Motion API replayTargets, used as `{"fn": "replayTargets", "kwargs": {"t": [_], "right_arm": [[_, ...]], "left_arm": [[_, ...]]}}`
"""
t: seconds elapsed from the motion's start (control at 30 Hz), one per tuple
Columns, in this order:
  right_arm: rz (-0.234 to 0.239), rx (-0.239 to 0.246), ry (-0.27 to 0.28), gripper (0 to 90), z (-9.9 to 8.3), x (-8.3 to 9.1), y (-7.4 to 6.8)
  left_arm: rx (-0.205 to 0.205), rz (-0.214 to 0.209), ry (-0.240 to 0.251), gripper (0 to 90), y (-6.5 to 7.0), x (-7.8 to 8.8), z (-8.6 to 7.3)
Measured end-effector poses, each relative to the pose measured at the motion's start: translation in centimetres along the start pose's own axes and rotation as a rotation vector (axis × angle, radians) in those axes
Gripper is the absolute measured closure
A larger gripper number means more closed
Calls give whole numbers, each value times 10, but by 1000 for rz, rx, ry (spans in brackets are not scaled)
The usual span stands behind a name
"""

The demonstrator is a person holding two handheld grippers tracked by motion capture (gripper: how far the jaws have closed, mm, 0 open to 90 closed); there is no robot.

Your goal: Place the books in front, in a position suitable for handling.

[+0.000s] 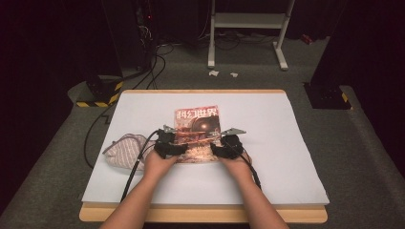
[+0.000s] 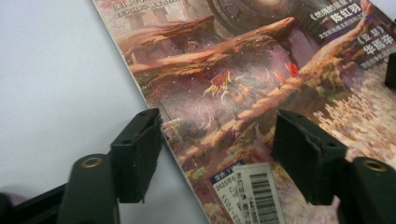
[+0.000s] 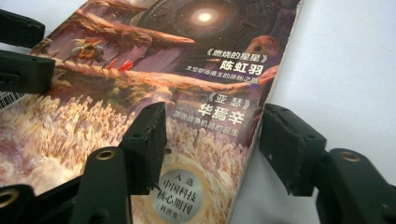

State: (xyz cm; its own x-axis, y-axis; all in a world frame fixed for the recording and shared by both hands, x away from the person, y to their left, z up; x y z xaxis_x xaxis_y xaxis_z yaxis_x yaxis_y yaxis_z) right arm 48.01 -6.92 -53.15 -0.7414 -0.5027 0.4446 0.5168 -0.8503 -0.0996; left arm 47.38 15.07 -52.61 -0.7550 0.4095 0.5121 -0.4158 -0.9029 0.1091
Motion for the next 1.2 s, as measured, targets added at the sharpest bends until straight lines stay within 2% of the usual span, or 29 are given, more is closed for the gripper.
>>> {"fn": "replayTargets", "kwargs": {"t": [0.23,0.6,0.83,1.2], "right_arm": [[-6,2,-15,384,3,-5,-1],[-25,17,-21,415,3,-2,-3],[-25,27,-20,422,-1,6,-8],[-18,52,-11,442,-17,34,-25]], "left_arm": [[-2,1,-2,274,0,-4,2],[-45,6,1,310,3,2,0],[-55,-7,5,315,8,9,-6],[-72,-41,4,318,18,33,-22]]}}
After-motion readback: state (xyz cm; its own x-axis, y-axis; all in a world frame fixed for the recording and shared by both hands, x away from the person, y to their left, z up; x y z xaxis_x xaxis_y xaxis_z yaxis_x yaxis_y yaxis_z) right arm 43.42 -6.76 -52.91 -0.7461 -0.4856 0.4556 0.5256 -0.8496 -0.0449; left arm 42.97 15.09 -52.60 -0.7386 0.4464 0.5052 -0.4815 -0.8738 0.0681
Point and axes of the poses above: each handheld gripper's, and its own axes: x roughly backward along the jaws, z roughly out of its top, y roughly to its right, the point moved 4 cm from there along -x, roughly forward along the jaws, and after that the axes turned 15 degrees about y, right-handed, at the moved point
